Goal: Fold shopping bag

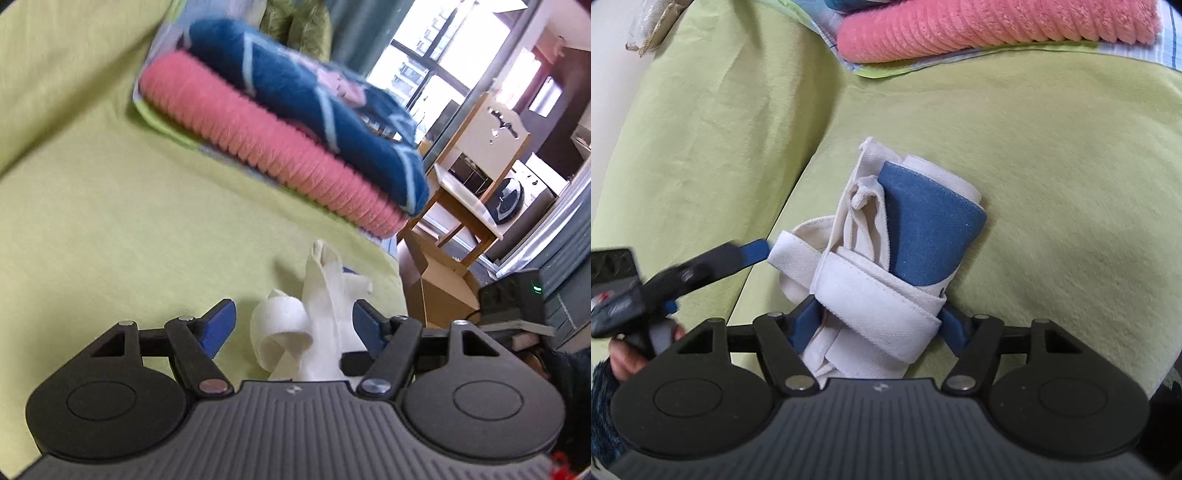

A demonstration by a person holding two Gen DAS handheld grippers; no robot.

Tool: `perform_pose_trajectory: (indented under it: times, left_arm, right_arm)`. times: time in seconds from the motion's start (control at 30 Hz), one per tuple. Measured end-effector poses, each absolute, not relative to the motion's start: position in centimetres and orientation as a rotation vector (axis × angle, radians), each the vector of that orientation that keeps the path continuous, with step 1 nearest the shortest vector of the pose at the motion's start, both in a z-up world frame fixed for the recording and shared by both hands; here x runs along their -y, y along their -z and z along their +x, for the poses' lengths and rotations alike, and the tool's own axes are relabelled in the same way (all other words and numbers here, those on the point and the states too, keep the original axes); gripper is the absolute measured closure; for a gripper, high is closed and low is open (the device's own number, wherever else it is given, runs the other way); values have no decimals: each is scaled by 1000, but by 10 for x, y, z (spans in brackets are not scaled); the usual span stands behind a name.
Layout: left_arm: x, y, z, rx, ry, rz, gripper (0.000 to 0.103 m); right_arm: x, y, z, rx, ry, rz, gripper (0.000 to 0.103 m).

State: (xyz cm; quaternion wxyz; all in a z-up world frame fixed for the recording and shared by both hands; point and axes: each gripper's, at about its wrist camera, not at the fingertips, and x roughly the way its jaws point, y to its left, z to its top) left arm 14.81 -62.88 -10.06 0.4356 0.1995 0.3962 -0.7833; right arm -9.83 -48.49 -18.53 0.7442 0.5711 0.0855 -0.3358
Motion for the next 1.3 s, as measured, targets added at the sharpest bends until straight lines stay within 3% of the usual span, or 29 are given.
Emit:
perform_pose_trajectory:
  times: [0.1, 0.13, 0.2, 0.4, 0.47, 0.5, 0.73, 0.83, 1.13, 1.3]
  left_arm:
    - [638, 116, 145, -1042, 1949, 505, 53]
    - [637, 118, 147, -1045, 1956, 488, 65]
    - [630, 115, 148, -1000, 1988, 471, 67]
    - [600, 103, 117, -662, 2170, 694, 70]
    - [591, 98, 103, -540, 2184, 802, 66]
    - [585, 97, 94, -473, 2190, 865, 56]
    - [558, 100, 37, -80, 2073, 1202, 53]
    - [552, 103, 29, -26, 2043, 1228, 53]
    - [552, 103, 25, -41, 2018, 1228, 53]
    - [547, 105, 14, 27, 1993, 1292, 53]
  right_arm:
    - [485, 187, -99, -179, 729, 1254, 40]
    - [486, 187, -99, -177, 727, 1256, 40]
    - [486, 186, -100, -176, 723, 1260, 40]
    - [493, 191, -106, -159, 682, 1315, 40]
    - [495, 193, -107, -157, 669, 1329, 41]
    - [496, 194, -107, -157, 664, 1337, 40]
    - [502, 196, -107, -174, 636, 1363, 41]
    - [506, 201, -114, -144, 583, 1414, 36]
    - [500, 211, -124, -51, 506, 1389, 33]
    - [503, 204, -114, -51, 502, 1429, 4]
